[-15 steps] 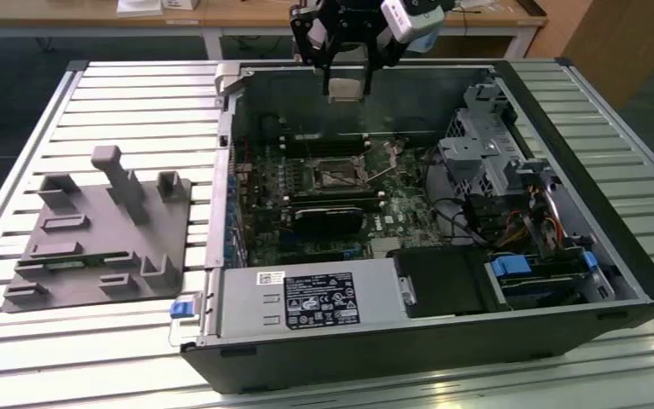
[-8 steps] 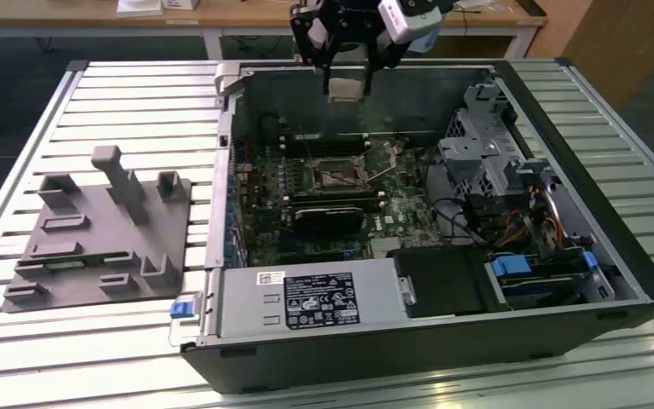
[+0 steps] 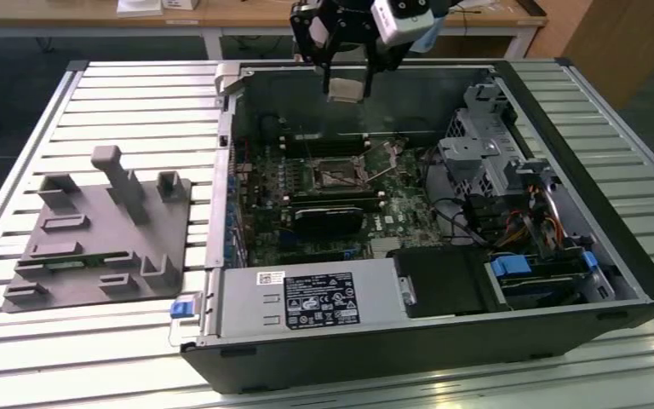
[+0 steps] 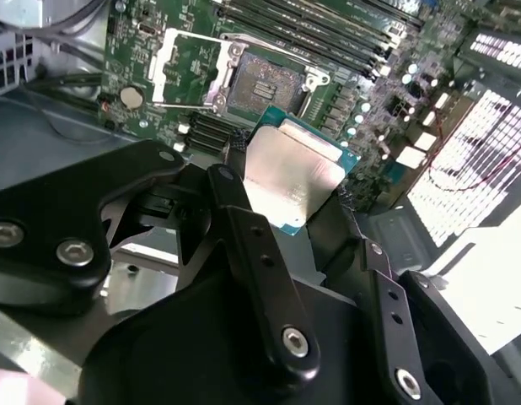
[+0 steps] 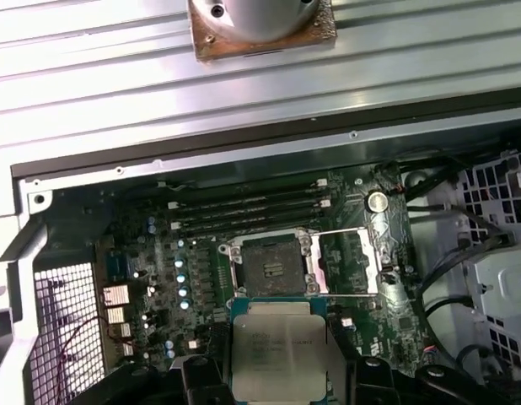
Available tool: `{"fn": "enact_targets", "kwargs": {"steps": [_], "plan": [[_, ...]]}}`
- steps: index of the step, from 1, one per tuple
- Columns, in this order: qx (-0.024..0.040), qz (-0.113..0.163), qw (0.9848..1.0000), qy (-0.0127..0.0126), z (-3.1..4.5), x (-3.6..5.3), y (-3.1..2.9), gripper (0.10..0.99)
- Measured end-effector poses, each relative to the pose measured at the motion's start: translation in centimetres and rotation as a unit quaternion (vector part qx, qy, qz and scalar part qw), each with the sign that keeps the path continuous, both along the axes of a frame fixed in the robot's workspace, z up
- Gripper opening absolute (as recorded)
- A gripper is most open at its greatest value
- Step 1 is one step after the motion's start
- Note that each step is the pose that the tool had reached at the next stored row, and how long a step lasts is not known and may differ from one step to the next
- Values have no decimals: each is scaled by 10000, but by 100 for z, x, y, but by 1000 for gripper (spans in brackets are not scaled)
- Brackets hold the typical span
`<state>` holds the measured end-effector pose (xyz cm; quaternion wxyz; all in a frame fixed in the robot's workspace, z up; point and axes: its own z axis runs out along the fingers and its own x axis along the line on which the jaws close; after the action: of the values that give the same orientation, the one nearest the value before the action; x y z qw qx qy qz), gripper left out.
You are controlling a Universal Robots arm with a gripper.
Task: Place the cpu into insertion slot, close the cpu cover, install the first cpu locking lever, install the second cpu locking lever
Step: 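Place the cpu into insertion slot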
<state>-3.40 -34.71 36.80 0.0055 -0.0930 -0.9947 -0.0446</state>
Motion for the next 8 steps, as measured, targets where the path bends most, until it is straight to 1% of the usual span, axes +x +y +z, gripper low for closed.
{"fn": "enact_targets", "kwargs": {"steps": [4,8], "plan": [[0,-261,9997,0,-5,-4,0,541],[-1,-522,9986,0,-10,-7,0,541]]}}
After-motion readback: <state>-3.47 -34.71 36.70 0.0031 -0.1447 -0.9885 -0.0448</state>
